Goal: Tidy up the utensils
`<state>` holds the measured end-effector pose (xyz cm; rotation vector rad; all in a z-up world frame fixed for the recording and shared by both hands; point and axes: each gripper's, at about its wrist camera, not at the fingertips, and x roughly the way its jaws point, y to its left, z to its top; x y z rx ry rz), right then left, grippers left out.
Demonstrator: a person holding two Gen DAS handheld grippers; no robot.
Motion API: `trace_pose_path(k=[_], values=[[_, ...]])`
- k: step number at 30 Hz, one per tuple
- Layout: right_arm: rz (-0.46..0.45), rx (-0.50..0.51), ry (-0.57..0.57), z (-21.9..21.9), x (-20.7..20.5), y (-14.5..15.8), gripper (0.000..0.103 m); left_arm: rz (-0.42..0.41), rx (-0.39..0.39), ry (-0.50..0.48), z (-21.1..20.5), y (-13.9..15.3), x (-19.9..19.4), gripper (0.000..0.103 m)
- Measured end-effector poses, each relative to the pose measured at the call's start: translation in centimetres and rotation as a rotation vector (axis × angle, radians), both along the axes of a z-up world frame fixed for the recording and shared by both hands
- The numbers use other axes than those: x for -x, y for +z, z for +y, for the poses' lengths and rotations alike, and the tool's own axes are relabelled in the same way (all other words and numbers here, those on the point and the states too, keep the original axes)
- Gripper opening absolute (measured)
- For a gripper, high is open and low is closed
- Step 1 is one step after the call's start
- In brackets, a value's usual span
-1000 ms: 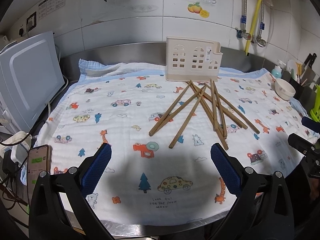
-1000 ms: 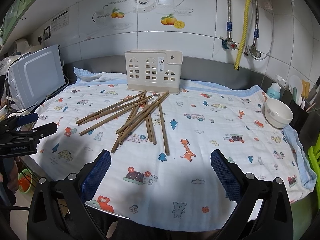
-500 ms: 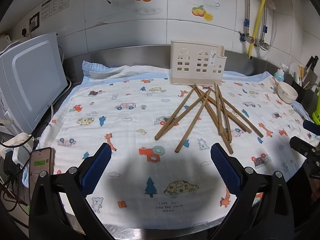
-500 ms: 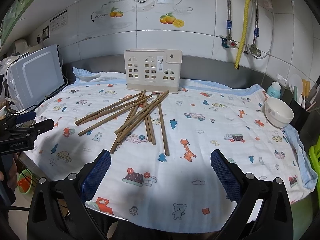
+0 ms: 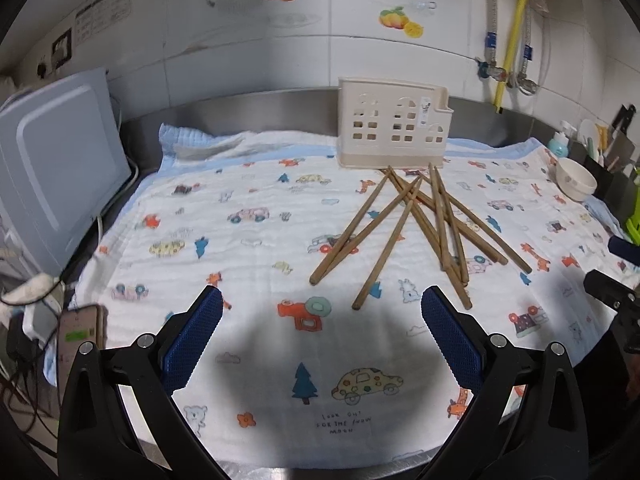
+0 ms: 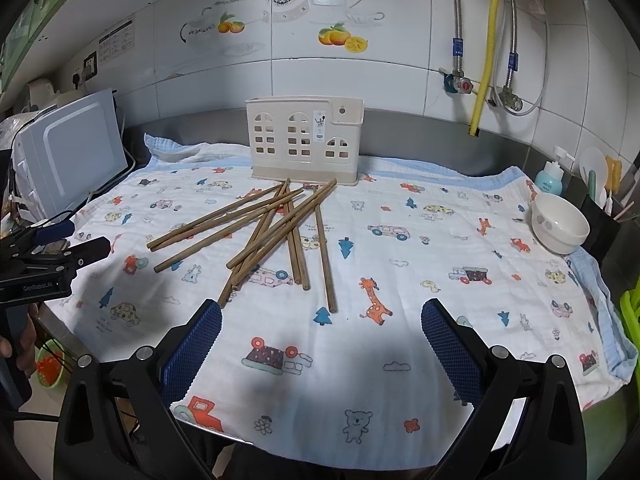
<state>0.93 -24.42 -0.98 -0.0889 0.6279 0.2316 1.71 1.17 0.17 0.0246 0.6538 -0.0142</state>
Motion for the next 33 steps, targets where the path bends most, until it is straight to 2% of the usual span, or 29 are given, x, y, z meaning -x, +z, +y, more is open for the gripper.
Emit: trace_pose_path(k=[4, 18, 28, 33], values=[[0.004, 0.002, -0.002, 0.0, -0.2, -0.2, 0.097, -0.004, -0.027, -0.017, -0.1, -0.1, -0.2, 0.098], [0.014, -0.002, -0.001, -0.1, -0.8, -0.5, 0.097, 0.029, -0.008, 0.012, 0.6, -0.6, -1.4, 0.098], [0.033, 0.003, 0.012, 0.6, -2.1, -0.9, 0.097, 0.027, 0.028, 0.027, 2.8, -0.4, -2.7, 0.097], [0.048, -0.007, 0.014, 0.6, -2.9, -1.4, 0.096, 0.078, 0.018, -0.003, 3.1, -1.2, -4.2, 0.067]])
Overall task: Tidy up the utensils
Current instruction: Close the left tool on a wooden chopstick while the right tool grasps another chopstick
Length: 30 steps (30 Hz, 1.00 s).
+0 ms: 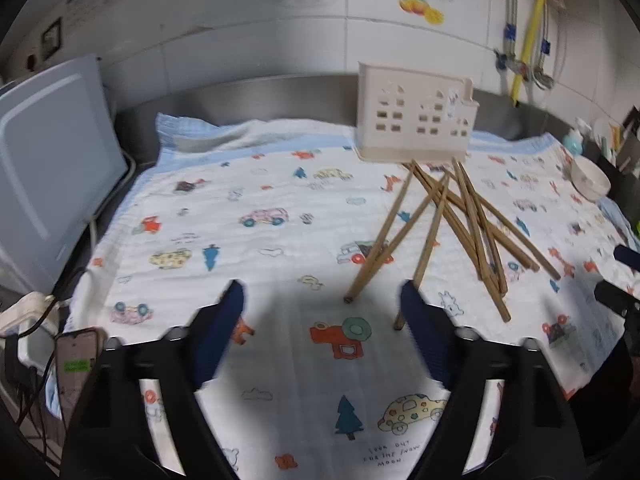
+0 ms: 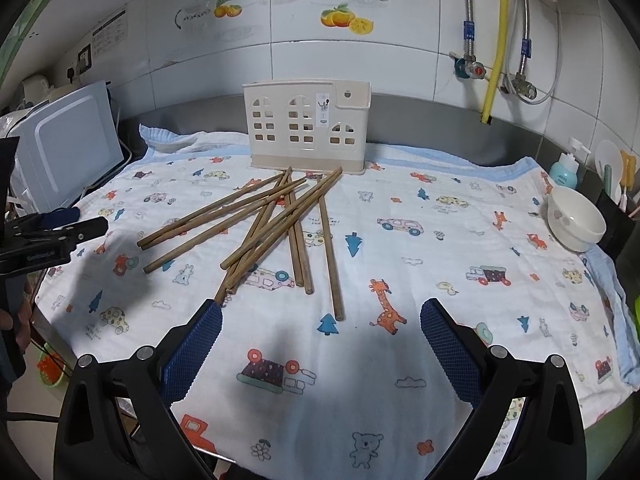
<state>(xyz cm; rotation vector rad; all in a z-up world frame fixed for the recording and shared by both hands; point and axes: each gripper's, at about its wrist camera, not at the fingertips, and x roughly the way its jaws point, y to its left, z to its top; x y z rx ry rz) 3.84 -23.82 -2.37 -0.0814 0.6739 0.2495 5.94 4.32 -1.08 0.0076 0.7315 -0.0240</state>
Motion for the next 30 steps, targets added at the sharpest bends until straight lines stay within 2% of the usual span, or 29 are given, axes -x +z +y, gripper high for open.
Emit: trace_pose_path(k=[4, 7, 11, 13, 15, 22, 30], values=[[0.008, -0.004, 0.001, -0.1, -0.6, -0.3, 0.096, 0.060, -0.036, -0.060, -0.9, -1.4, -1.7, 0.037], [0.017, -0.005, 0.002, -0.2, -1.0, -0.5, 0.095, 0.084, -0.032, -0.092, -1.4, -2.2, -2.9, 0.031], [0.028, -0.005, 0.003, -0.2, -1.6, -0.8, 0.094, 0.109, -0.025, -0.135, -2.0, -2.8, -4.3, 0.029], [0.034, -0.009, 0.004, -0.2, -2.0, -1.0, 0.092, 0.124, -0.017, -0.156, -2.1, -3.2, -5.2, 0.023], [0.044, -0.012, 0.007, -0.1, -2.3, -1.2, 0.087, 0.134, -0.024, -0.165, -2.2, -3.4, -5.8, 0.023], [0.053, -0.011, 0.012, 0.3, -3.0, -1.5, 0.086, 0.158, -0.029, -0.199, -1.9, -4.2, -7.7, 0.023], [0.055, -0.010, 0.016, 0.8, -3.5, -1.5, 0.084, 0.165, -0.042, -0.193, -1.1, -4.4, -8.7, 0.023]])
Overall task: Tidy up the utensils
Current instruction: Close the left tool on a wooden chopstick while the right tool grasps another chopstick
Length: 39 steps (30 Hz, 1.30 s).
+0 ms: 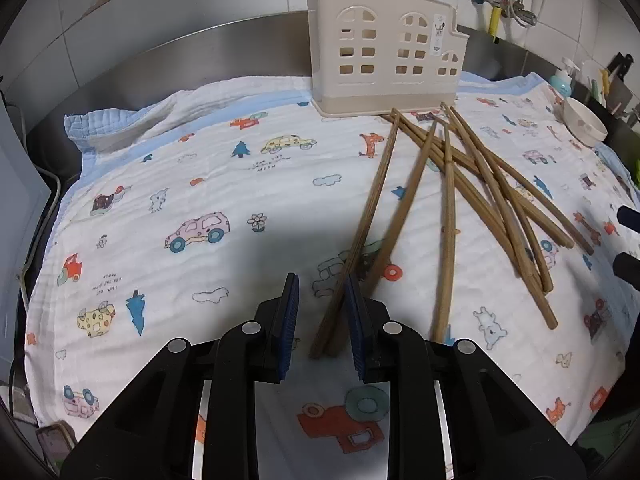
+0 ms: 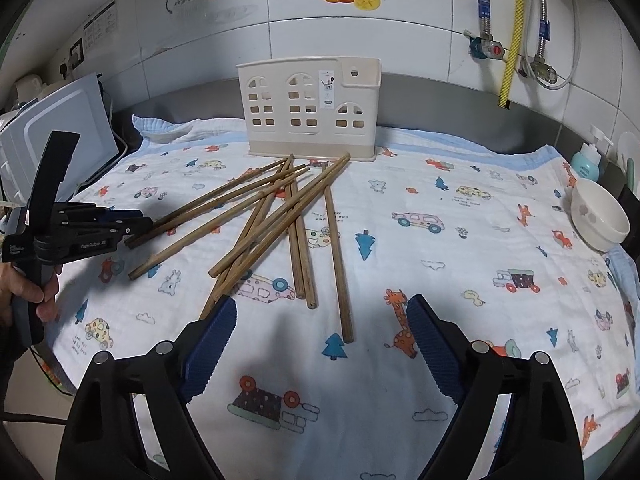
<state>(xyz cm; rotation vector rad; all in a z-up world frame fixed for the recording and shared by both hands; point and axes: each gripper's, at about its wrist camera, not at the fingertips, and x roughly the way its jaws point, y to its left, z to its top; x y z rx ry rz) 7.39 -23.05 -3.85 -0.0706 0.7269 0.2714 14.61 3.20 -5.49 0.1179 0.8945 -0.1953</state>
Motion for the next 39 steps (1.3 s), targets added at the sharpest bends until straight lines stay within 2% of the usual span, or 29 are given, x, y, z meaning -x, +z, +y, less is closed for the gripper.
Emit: trace_pose_path(k=[5, 7, 14, 19, 24, 30, 36, 39], values=[[0.001, -0.001, 0.000, 0.0, 0.0, 0.0, 0.083, 0.012, 0.010, -0.023, -0.2, -0.2, -0.1, 0.023], [0.003, -0.002, 0.001, 0.1, -0.1, 0.0, 0.082, 0.014, -0.013, -0.042, -0.8, -0.5, 0.1, 0.021], [0.019, -0.015, 0.003, 0.6, -0.7, -0.1, 0.070, 0.008, -0.008, -0.028, -0.7, -0.7, -0.2, 0.020], [0.053, -0.061, 0.014, 1.8, -1.5, -0.6, 0.058, 0.002, -0.008, -0.050, -1.5, -0.8, 0.2, 0.017], [0.110, -0.124, 0.021, 3.4, -2.7, -1.5, 0.036, 0.006, 0.032, -0.057, -1.1, -0.8, 0.3, 0.017], [0.164, -0.209, -0.006, 4.4, -4.1, -2.5, 0.024, 0.004, 0.019, -0.083, -1.0, -0.9, 0.6, 0.017], [0.190, -0.228, -0.037, 5.4, -5.1, -3.1, 0.013, 0.007, 0.007, -0.109, -0.9, -0.8, 0.8, 0.017], [0.189, -0.231, -0.049, 5.5, -5.1, -3.2, 0.013, 0.012, 0.009, -0.118, -0.8, -0.8, 0.8, 0.018]])
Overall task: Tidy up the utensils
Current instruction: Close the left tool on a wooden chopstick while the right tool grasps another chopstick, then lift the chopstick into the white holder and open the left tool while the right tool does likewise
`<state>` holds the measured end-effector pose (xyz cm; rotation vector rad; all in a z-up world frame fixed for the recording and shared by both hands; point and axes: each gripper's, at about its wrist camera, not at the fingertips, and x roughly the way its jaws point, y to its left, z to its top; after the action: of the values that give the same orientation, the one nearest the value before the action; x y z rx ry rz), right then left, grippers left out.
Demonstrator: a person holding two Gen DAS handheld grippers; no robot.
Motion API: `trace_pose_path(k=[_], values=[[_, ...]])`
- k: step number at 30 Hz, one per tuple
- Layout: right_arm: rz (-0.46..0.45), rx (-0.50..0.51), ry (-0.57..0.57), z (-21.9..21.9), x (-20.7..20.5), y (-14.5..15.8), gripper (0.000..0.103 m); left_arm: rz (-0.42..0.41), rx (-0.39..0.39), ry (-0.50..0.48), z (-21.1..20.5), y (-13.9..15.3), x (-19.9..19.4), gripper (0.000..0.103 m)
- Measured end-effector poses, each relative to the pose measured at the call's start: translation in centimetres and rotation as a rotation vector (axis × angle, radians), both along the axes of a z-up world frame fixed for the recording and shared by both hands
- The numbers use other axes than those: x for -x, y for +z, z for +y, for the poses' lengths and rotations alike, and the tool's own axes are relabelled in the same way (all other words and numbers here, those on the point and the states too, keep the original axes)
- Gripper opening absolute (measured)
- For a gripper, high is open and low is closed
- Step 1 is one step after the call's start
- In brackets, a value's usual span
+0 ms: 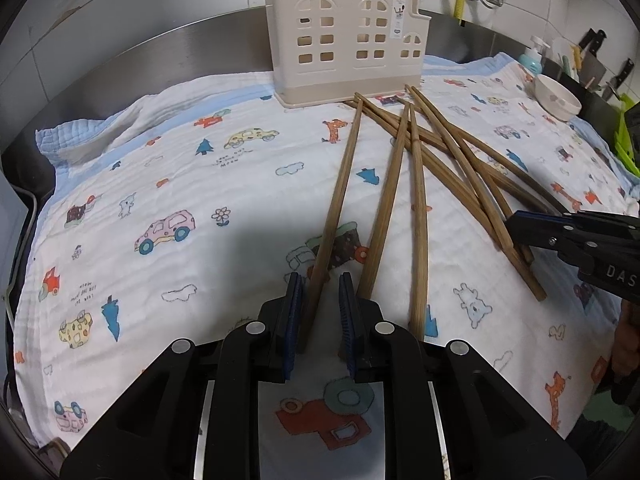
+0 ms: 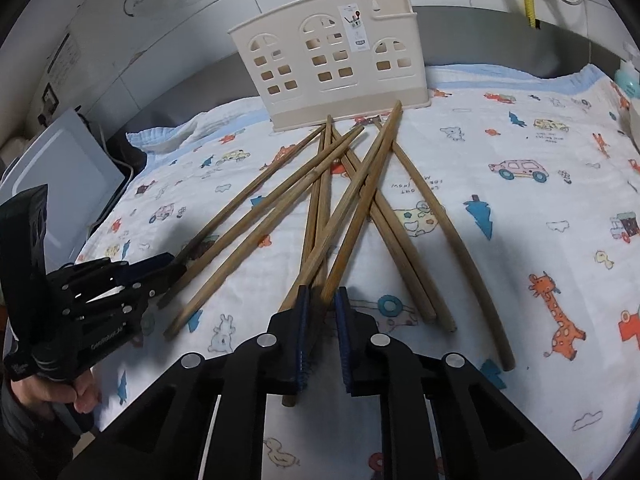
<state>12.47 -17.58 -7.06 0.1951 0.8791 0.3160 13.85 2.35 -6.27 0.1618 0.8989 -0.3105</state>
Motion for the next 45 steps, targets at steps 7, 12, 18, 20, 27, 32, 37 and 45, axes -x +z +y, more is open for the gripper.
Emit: trace_pose_path(k=[7, 12, 18, 20, 27, 32, 37, 45], values=[[-0.004, -0.025, -0.036, -1.5, 0.5, -0.1, 0.007, 0.003, 0.015, -0.008, 0.3, 0.0, 0.1, 0.018], [-0.021, -0.009, -0.044, -2.2, 0.9, 0.3, 0.007, -0.001, 0.008, -0.003, 0.1, 0.0, 0.2, 0.018], [-0.067, 0.036, -0.042, -2.8, 1.8, 1.2, 0.006, -0.005, -0.005, 0.000, -0.2, 0.0, 0.2, 0.018], [-0.087, 0.052, -0.035, -3.0, 2.2, 1.8, 0.006, -0.003, -0.002, 0.002, -0.2, 0.0, 0.0, 0.018], [-0.173, 0.104, -0.017, -4.0, 3.6, 4.0, 0.007, -0.007, 0.010, 0.038, -0.3, 0.1, -0.1, 0.009], [-0.226, 0.114, -0.009, -5.0, 4.0, 5.7, 0.007, -0.019, 0.048, 0.059, -0.2, 0.5, 0.1, 0.008], [-0.287, 0.139, 0.002, -5.6, 4.0, 7.8, 0.007, -0.088, 0.116, 0.099, 0.3, 2.7, 1.0, 0.006], [-0.348, 0.133, 0.049, -7.1, 2.8, 11.7, 0.006, -0.196, 0.163, 0.092, -0.2, 7.1, 1.4, 0.005]])
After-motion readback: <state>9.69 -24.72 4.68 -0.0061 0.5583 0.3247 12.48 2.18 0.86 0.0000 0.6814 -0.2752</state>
